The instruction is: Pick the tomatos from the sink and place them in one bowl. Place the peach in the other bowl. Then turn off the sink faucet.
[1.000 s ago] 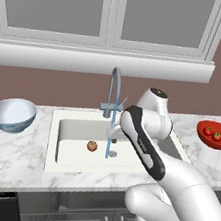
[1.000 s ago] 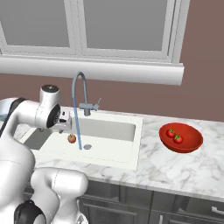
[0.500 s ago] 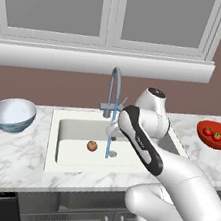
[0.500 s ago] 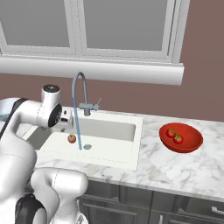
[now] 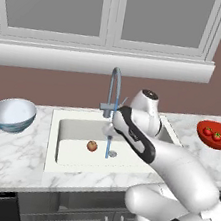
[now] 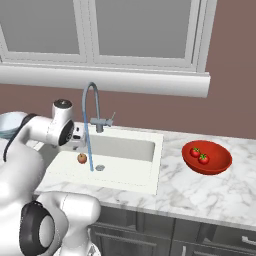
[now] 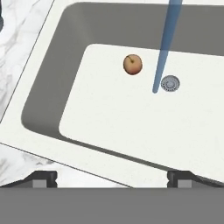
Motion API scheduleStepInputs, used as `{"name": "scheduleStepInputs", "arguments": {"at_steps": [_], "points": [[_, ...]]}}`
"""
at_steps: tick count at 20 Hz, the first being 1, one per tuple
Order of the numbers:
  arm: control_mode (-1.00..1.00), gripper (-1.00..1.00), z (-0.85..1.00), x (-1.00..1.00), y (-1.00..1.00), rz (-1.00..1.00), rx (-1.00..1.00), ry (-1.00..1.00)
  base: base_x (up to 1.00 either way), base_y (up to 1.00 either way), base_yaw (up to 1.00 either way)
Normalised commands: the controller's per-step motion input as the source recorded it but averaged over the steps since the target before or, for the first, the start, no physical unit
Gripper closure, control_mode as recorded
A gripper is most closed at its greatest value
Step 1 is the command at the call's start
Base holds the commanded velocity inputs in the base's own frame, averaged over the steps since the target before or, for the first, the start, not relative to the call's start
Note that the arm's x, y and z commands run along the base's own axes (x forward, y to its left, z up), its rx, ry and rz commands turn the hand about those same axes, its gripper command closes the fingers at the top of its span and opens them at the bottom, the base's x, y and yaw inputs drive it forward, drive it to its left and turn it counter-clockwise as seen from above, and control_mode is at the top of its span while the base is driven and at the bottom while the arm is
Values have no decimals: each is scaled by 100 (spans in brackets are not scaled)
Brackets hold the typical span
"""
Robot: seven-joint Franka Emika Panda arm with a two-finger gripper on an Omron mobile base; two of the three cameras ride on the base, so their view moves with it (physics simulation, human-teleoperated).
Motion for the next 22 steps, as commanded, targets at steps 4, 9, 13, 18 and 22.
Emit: {"name": "scheduleStepInputs", "arguments": {"at_steps": [4,9,13,18,22], "points": [[-100,-100,-26,29,9,-3,0,0,0,0,0],[-100,-100,-24,18,5,-5,0,0,0,0,0],[-100,-100,-26,18,0,-3,0,0,0,0,0],[-100,-100,-31,19,2,-4,0,0,0,0,0],[-100,-100,-32,26,15,-5,0,0,0,0,0]]}}
